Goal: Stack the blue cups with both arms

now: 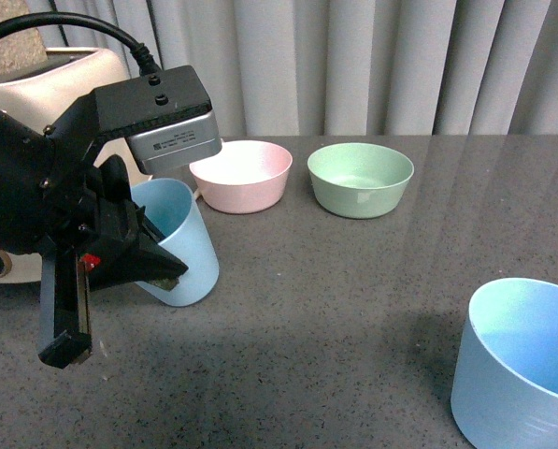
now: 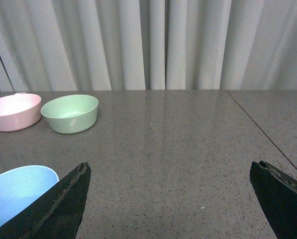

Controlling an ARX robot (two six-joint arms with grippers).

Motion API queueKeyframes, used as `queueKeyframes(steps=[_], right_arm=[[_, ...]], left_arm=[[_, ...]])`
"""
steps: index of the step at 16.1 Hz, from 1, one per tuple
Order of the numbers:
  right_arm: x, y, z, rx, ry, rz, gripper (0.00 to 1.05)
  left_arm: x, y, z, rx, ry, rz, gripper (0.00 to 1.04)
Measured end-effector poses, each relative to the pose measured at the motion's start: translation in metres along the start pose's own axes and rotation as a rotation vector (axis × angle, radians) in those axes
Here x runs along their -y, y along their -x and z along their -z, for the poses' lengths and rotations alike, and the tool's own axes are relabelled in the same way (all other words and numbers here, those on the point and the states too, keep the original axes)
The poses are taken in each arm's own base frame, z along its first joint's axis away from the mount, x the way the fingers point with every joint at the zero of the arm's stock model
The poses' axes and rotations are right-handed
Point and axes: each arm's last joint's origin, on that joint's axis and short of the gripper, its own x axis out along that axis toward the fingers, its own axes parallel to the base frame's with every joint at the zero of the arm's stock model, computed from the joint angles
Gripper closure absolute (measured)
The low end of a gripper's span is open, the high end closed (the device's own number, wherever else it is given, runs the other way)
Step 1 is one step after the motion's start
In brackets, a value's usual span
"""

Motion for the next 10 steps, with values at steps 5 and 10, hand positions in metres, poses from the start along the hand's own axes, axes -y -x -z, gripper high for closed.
queueKeyframes(steps=[5, 10], right_arm=[[0.000, 0.000, 0.000, 0.000, 0.000, 0.000, 0.07], [0.000, 0.000, 0.000, 0.000, 0.000, 0.000, 0.07]], left_arm=[[0.006, 0.011, -0.020, 0.040, -0.030, 0.052, 1.03], [0.027, 0.006, -0.074, 0.073, -0.180, 0.120, 1.03]])
